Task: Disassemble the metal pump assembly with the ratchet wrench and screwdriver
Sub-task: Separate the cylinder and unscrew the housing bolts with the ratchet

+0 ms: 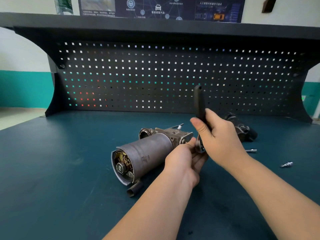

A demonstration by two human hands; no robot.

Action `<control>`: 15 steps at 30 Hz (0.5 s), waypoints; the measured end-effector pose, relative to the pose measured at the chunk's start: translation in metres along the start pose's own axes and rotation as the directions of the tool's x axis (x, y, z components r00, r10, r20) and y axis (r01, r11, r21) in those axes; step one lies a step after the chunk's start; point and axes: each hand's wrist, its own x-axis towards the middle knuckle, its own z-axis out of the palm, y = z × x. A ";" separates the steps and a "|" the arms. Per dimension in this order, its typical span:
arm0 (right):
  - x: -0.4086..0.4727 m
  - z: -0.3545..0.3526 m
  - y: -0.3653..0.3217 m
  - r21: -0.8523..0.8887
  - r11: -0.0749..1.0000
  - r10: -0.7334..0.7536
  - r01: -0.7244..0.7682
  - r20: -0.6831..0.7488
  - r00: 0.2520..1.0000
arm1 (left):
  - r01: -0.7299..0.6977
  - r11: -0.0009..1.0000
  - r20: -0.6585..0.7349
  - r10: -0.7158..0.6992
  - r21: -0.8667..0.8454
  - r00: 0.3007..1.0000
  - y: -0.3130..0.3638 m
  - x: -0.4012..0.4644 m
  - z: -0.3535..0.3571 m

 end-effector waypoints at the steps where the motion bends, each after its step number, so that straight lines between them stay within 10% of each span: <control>1: -0.001 0.004 0.003 0.026 0.998 0.060 -0.058 -0.067 0.996 | -0.009 1.000 -0.004 0.009 0.002 1.000 0.000 0.000 0.000; 4: 0.002 0.013 0.016 0.281 0.826 0.545 -0.489 -0.175 0.820 | -0.022 1.000 -0.019 0.023 0.018 1.000 0.000 0.002 -0.001; 7: -0.001 0.015 0.030 0.626 0.114 0.911 -0.771 0.245 0.333 | -0.010 0.999 -0.014 0.011 0.038 1.000 -0.002 0.002 -0.001; 9: -0.008 0.015 0.036 0.628 -0.113 0.876 -0.770 0.429 0.221 | -0.004 0.998 -0.021 0.005 0.058 1.000 -0.003 0.003 -0.001; 11: -0.007 0.014 0.035 0.622 -0.031 0.873 -0.783 0.398 0.282 | 0.002 0.998 -0.025 -0.001 0.057 1.000 -0.003 0.003 -0.001; 15: 0.006 0.008 0.026 0.430 0.640 0.713 -0.637 -0.022 0.701 | 0.026 0.998 -0.025 -0.024 0.056 0.999 -0.003 0.001 0.001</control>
